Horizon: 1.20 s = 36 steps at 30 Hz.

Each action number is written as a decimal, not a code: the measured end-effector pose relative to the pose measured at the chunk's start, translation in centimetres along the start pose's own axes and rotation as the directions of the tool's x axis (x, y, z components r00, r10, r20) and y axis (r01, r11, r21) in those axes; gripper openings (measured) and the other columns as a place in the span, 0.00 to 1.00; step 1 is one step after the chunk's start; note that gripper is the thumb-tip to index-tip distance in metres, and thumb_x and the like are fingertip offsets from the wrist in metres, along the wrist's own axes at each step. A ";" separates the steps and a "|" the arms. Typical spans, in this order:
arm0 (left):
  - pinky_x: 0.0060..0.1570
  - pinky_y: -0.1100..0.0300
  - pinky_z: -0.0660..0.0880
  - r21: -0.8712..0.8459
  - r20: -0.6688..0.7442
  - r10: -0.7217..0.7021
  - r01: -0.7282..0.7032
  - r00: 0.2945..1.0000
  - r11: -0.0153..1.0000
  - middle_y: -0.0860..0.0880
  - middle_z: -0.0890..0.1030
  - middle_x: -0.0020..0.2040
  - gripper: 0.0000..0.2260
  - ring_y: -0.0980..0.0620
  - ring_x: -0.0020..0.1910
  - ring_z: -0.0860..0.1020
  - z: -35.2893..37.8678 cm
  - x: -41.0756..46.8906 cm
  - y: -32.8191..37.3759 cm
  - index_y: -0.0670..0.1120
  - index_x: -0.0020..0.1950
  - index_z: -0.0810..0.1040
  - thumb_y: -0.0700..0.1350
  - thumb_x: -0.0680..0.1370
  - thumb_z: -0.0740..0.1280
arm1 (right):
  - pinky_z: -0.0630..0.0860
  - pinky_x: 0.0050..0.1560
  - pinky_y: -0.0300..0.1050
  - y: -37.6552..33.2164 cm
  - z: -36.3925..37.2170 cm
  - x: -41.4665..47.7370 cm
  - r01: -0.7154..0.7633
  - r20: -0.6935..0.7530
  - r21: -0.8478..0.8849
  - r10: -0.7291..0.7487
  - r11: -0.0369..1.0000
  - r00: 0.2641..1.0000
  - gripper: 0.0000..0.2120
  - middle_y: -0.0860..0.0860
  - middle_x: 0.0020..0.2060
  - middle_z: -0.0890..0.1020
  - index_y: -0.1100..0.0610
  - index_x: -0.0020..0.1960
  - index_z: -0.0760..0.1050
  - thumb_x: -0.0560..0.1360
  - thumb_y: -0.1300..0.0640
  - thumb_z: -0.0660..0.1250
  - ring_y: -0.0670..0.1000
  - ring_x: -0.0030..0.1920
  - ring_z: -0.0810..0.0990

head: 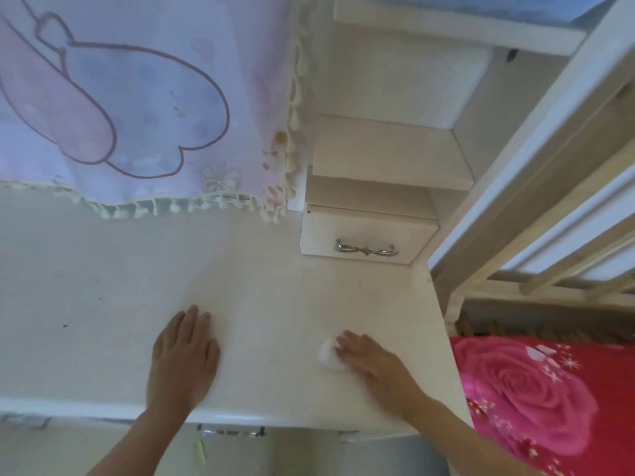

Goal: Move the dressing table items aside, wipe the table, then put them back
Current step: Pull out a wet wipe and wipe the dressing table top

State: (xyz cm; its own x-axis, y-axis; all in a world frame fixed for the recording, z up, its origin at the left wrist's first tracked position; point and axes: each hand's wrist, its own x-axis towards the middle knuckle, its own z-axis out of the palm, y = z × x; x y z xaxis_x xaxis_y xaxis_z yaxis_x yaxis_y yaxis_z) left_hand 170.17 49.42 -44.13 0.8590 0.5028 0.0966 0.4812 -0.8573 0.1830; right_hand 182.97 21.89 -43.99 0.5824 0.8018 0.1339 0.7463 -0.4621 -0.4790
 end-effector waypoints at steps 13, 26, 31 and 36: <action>0.51 0.38 0.70 0.038 -0.100 -0.229 0.233 0.968 0.972 0.37 0.77 0.60 0.27 0.37 0.59 0.71 -1.7 0.4 -12.8 0.39 0.60 0.76 0.53 0.71 0.51 | 0.80 0.35 0.58 -1.4 2.4 9.7 -0.581 -0.135 -0.130 0.566 0.804 0.813 0.22 0.66 0.48 0.82 0.71 0.48 0.77 0.65 0.59 0.53 0.64 0.47 0.80; 0.50 0.54 0.61 0.046 -0.243 -0.122 0.137 0.962 0.989 0.43 0.81 0.56 0.22 0.47 0.58 0.68 -1.5 0.9 -13.7 0.48 0.59 0.69 0.52 0.67 0.54 | 0.48 0.73 0.50 -6.6 6.3 28.7 -0.534 -0.026 -0.305 0.554 0.789 0.832 0.37 0.63 0.74 0.53 0.65 0.74 0.50 0.78 0.39 0.50 0.58 0.74 0.52; 0.52 0.53 0.61 0.090 -0.220 -0.127 0.150 0.967 0.985 0.43 0.81 0.57 0.22 0.47 0.59 0.68 -1.6 0.8 -13.8 0.47 0.59 0.71 0.51 0.67 0.54 | 0.42 0.74 0.49 -11.9 9.7 31.0 -0.203 0.198 -0.319 0.275 0.926 0.941 0.35 0.56 0.76 0.44 0.60 0.75 0.44 0.78 0.40 0.50 0.53 0.76 0.42; 0.53 0.53 0.62 0.089 -0.168 -0.136 0.153 0.976 0.984 0.43 0.81 0.56 0.23 0.46 0.58 0.68 -1.7 0.8 -13.5 0.44 0.54 0.81 0.49 0.67 0.54 | 0.41 0.74 0.47 -14.4 10.7 28.3 0.107 0.385 -0.327 0.029 0.939 0.922 0.43 0.55 0.76 0.43 0.59 0.75 0.43 0.69 0.34 0.35 0.53 0.76 0.41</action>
State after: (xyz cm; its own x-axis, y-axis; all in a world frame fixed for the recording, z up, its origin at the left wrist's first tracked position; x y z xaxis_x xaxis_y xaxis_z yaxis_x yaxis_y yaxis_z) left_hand 164.02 61.60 -44.84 0.7438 0.6264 0.2334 0.6203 -0.7769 0.1081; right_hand 185.29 55.25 -42.59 0.4345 0.8722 -0.2247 0.8686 -0.4718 -0.1516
